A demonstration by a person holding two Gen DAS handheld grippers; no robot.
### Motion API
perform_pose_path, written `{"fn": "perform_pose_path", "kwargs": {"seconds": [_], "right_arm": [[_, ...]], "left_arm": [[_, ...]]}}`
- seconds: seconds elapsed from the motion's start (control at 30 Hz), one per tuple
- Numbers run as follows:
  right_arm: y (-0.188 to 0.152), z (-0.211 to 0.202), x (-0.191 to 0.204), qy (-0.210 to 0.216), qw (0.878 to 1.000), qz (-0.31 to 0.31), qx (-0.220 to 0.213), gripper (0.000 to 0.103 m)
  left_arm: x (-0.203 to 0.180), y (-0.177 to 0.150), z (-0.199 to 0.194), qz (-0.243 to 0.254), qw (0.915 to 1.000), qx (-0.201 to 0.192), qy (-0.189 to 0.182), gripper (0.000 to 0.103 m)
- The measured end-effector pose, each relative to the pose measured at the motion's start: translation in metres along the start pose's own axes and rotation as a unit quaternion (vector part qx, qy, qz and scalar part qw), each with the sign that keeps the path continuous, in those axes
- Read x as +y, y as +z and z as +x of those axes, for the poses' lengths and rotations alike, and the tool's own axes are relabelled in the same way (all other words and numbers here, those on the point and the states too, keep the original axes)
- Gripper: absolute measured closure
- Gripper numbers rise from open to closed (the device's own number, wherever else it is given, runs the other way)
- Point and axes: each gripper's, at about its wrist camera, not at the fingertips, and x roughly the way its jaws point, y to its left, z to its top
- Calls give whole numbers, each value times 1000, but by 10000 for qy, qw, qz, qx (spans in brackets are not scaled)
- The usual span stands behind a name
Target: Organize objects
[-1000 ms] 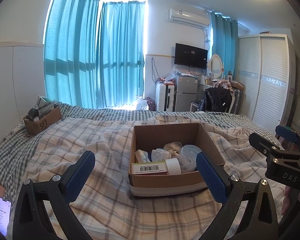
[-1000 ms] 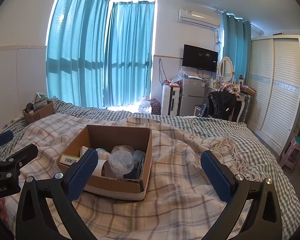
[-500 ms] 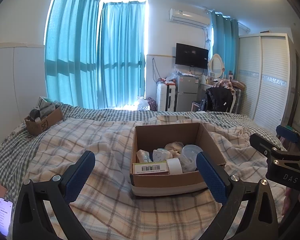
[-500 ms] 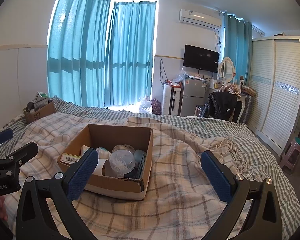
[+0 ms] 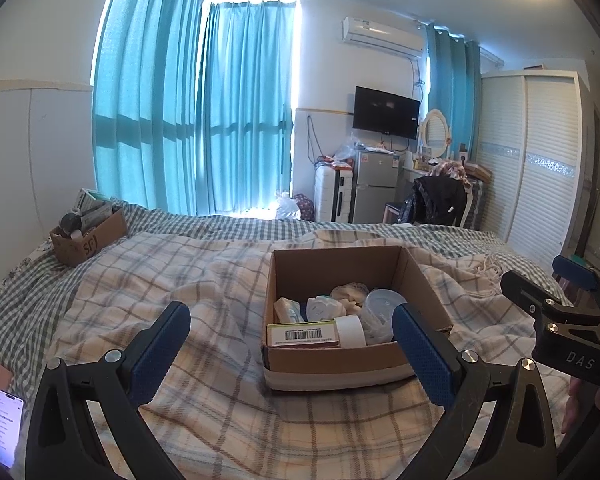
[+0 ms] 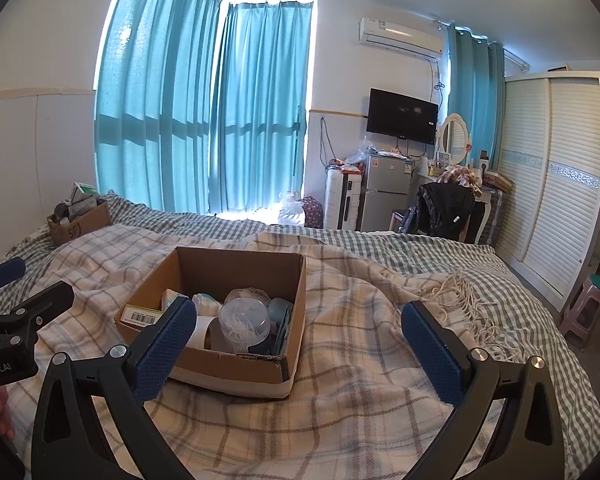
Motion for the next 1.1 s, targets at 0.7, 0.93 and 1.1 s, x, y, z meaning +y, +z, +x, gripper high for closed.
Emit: {"fn": "perform_pose_path", "kwargs": {"seconds": [0.7, 0.93, 1.1], "right_arm": [[-1, 0, 1, -9, 10000, -6, 7, 0], [-1, -1, 1, -5, 10000, -24, 18, 0], [-1, 0, 2, -14, 10000, -24, 16, 0]], "left_arm": [[-4, -1, -1, 177, 9998, -14, 126, 0], [-6, 0, -2, 205, 9997, -32, 163, 0], [-7, 1, -2, 204, 9996, -31, 170, 0]]}}
